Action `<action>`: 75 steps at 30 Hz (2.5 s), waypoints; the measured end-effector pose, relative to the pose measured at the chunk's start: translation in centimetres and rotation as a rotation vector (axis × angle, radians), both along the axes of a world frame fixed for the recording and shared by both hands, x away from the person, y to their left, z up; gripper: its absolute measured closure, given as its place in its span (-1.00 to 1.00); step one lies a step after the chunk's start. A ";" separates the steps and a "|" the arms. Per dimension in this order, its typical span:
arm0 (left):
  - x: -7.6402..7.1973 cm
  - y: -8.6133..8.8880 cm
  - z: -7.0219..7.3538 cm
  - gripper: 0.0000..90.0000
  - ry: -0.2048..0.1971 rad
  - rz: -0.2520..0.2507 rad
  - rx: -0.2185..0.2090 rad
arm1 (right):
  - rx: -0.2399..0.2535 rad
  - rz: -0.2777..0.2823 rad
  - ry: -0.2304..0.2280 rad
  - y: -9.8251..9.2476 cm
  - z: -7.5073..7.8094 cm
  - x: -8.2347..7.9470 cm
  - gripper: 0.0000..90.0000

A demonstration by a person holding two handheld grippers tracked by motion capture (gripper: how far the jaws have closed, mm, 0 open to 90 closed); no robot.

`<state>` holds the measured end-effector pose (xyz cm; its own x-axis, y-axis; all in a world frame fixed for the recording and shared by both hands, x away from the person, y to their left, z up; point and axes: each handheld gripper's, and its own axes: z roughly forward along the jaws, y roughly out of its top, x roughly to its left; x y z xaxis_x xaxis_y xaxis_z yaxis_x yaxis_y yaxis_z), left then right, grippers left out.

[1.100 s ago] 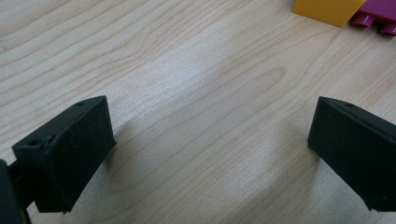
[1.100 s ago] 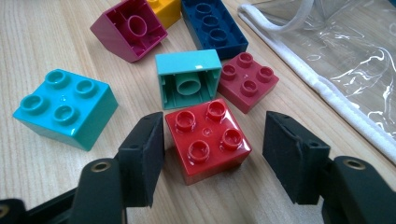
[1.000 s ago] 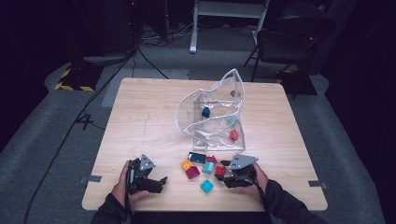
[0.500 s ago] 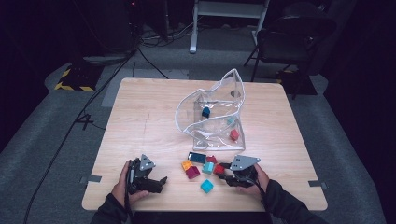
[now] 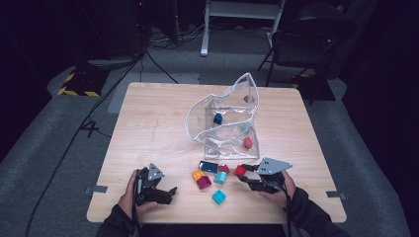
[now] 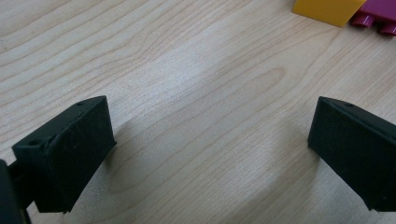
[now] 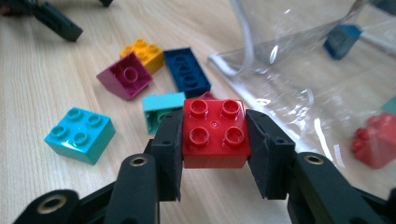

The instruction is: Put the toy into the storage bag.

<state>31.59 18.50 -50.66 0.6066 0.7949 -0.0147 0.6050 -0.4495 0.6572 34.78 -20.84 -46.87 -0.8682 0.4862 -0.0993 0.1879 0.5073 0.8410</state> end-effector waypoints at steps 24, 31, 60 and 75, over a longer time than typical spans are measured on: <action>0.0 0.0 0.0 -0.99 0.000 0.000 0.000 | 0.109 -0.079 -0.080 -2.5 5.2 0.6 0.31; 0.0 0.0 0.0 -0.99 0.001 0.001 -0.003 | 0.122 -0.089 -0.107 -2.8 6.8 1.2 0.31; 0.0 0.0 0.0 -0.99 0.000 -0.001 0.000 | 0.185 -0.126 -0.229 -2.6 13.8 2.6 0.31; 0.0 0.0 0.0 -0.99 0.000 -0.002 0.001 | 0.189 -0.140 -0.248 -1.2 15.4 3.8 0.31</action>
